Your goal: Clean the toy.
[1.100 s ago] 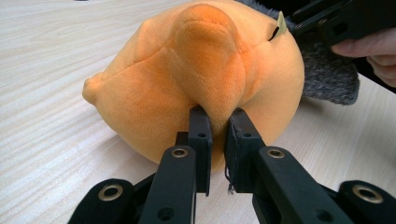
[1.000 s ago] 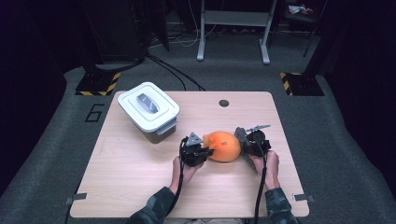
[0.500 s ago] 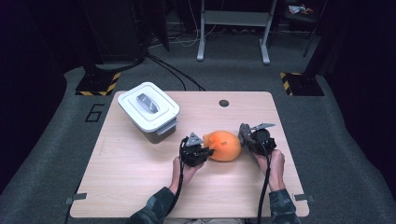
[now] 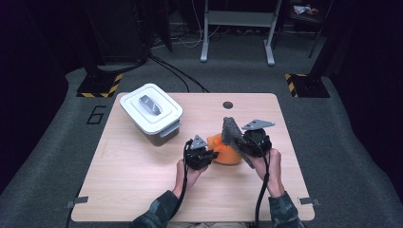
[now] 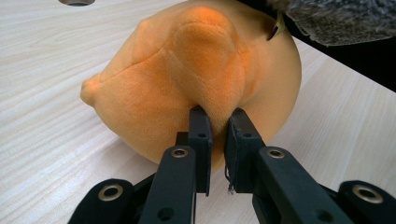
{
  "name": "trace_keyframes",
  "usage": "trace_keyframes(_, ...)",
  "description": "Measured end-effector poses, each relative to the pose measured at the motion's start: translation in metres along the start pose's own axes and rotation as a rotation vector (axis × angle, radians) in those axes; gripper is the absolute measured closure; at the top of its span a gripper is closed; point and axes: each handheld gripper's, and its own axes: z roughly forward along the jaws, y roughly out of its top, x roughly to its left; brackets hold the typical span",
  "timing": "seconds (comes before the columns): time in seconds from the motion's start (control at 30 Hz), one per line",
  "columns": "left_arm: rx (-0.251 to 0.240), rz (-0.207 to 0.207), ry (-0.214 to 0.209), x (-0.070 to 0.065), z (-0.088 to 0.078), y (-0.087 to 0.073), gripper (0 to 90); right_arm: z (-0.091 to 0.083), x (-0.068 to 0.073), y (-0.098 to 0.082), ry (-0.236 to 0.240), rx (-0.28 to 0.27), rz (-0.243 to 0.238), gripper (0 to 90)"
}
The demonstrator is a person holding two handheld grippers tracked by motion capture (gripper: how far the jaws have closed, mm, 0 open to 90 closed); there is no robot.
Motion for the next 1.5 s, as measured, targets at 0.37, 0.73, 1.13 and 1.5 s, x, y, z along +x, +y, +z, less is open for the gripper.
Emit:
trace_keyframes(0.37, 0.013, 0.013, -0.002, -0.001, 0.000, 0.001, 81.8, 0.032, 0.020, 0.000, -0.004, 0.066, -0.050, 74.5)
trace_keyframes(0.73, 0.021, 0.002, -0.011, 0.000, 0.001, 0.001, 81.8, 0.030, 0.001, -0.012, -0.047, 0.072, -0.006, 74.6)
trace_keyframes(1.13, 0.017, 0.001, -0.012, 0.000, 0.001, 0.000, 81.8, 0.036, -0.032, -0.034, -0.090, 0.122, 0.096, 74.5)
trace_keyframes(1.5, 0.013, 0.004, -0.010, -0.001, 0.002, 0.001, 81.8, 0.058, -0.061, -0.056, -0.077, 0.180, 0.194, 74.5)
